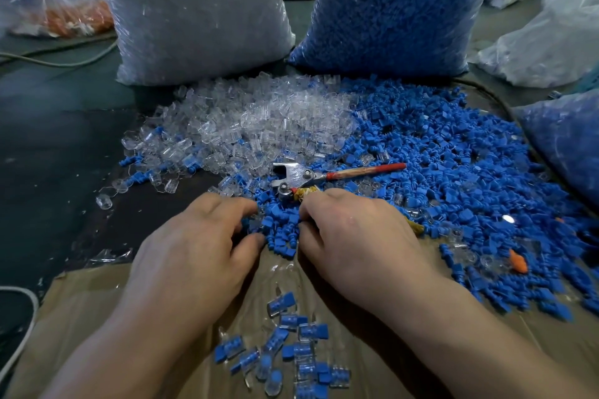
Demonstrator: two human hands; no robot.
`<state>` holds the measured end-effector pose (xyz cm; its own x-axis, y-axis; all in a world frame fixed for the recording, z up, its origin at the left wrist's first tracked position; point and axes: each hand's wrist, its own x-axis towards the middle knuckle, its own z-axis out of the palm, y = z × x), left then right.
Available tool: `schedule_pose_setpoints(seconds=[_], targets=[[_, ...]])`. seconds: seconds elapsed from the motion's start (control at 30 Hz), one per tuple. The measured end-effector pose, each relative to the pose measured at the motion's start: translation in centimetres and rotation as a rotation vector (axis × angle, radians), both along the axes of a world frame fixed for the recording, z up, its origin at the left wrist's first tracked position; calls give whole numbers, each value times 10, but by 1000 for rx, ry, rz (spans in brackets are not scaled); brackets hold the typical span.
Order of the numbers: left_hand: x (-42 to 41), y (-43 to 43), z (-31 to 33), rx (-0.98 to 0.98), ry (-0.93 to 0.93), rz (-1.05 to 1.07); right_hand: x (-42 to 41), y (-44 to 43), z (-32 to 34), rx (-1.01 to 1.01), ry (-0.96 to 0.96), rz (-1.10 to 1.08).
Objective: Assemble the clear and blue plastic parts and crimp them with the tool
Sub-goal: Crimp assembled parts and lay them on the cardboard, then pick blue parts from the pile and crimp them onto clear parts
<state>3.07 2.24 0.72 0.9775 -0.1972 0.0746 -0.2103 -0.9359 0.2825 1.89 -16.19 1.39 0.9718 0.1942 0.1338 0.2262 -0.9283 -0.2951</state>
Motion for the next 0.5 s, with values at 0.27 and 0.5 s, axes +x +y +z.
schedule_pose_setpoints(seconds=[0.27,0.5], targets=[[1,-3,-1,-200,20,23,-7,-7,5,240,-45,-14],[1,-1,-6,-547,22,92,-12,6,6,414,44,195]])
